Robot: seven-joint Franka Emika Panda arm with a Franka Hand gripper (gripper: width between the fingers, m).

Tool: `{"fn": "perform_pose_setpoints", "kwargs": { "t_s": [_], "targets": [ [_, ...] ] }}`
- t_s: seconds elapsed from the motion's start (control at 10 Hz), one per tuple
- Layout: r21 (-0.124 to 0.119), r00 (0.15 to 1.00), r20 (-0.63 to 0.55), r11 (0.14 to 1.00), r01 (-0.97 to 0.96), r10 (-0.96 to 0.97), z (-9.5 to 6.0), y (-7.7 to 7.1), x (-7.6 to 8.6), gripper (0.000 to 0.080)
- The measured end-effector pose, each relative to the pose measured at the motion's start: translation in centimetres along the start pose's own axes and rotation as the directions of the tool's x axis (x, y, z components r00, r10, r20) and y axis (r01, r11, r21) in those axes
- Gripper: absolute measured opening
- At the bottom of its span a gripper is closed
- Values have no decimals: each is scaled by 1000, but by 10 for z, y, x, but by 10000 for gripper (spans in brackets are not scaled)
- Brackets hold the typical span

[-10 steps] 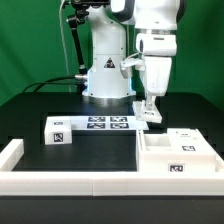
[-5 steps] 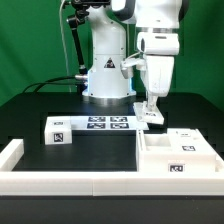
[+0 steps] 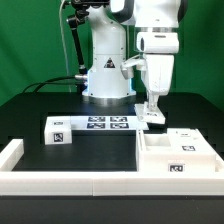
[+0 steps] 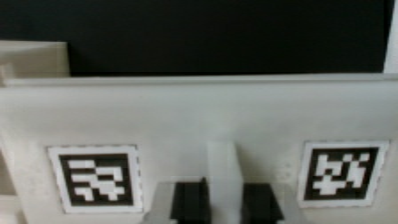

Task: Assemble cabinet

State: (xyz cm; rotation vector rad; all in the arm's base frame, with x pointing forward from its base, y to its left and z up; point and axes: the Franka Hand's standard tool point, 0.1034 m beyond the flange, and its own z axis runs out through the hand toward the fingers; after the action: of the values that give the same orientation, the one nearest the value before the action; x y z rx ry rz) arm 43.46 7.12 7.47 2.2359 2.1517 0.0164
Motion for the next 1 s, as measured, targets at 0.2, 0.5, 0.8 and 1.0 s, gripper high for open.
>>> {"fn": "perform_pose_setpoints", "kwargs": {
  "t_s": [0.2, 0.5, 0.8, 1.0],
  "targets": [
    [-7, 1000, -5, 1000, -1, 1, 0, 0, 1, 69],
    [-1, 1000, -7, 1000, 8, -8, 2, 3, 0, 69],
    [7, 1000, -25, 1000, 11, -10, 5, 5, -13, 69],
    [9, 1000, -25, 1000, 11, -11, 6, 5, -13, 69]
  ]
}}
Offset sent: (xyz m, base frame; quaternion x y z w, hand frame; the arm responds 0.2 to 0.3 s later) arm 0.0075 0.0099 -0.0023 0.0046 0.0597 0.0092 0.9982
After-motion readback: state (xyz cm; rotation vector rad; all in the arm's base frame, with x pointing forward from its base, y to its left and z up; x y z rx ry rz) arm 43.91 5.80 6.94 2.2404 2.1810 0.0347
